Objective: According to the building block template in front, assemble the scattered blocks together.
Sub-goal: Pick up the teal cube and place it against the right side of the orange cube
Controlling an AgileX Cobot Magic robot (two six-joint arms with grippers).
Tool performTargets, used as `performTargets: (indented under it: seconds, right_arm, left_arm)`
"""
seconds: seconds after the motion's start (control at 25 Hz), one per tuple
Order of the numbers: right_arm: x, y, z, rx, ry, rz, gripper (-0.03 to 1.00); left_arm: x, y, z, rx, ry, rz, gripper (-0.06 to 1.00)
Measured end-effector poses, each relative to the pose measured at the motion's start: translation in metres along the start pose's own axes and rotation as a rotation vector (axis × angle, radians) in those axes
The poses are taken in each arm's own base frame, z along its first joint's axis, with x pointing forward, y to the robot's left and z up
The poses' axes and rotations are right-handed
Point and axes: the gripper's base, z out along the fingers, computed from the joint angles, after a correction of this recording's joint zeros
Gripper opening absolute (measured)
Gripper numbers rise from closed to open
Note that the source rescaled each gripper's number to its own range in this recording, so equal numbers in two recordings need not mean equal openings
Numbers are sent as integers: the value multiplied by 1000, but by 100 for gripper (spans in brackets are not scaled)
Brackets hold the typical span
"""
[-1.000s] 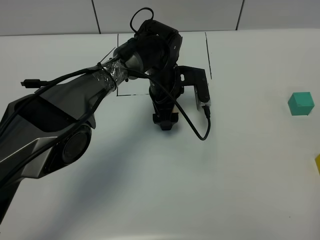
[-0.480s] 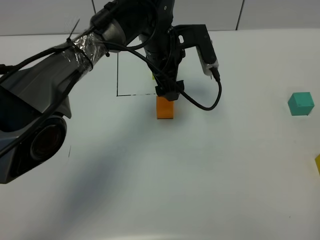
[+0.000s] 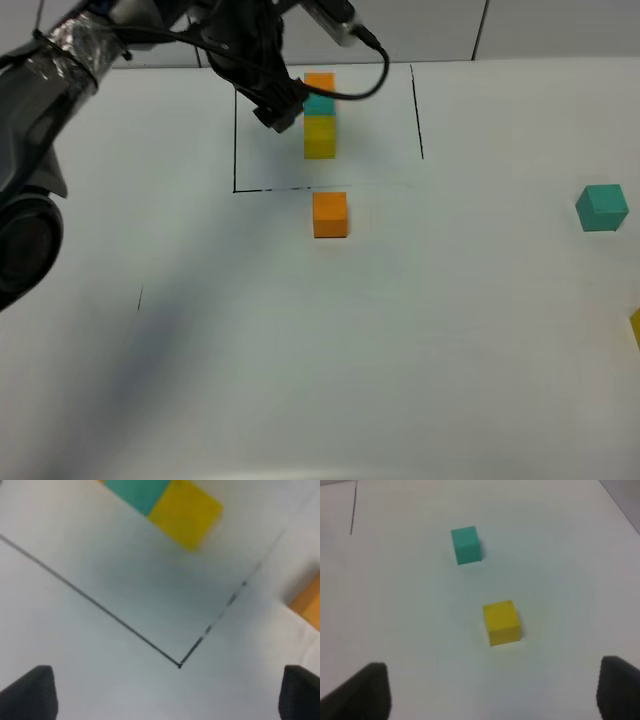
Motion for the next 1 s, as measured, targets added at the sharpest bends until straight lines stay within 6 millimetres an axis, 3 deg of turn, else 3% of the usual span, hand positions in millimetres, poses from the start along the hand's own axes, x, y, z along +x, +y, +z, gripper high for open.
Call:
performTargets:
  seconds: [0.32, 0.48, 0.84, 1.0]
  right_arm:
    - [0, 0, 0, 0, 0, 0, 70]
    - [0, 0, 0, 0, 0, 0, 70]
    - [0, 0, 0, 0, 0, 0, 70]
    - [0, 0, 0, 0, 0, 0, 70]
  left_arm:
    - [48, 76, -44, 21, -108, -352, 94]
    - [74, 98, -70, 29, -147, -482, 92]
    - [130, 66, -102, -34, -16, -515, 87]
    - [163, 41, -130, -102, -39, -547, 87]
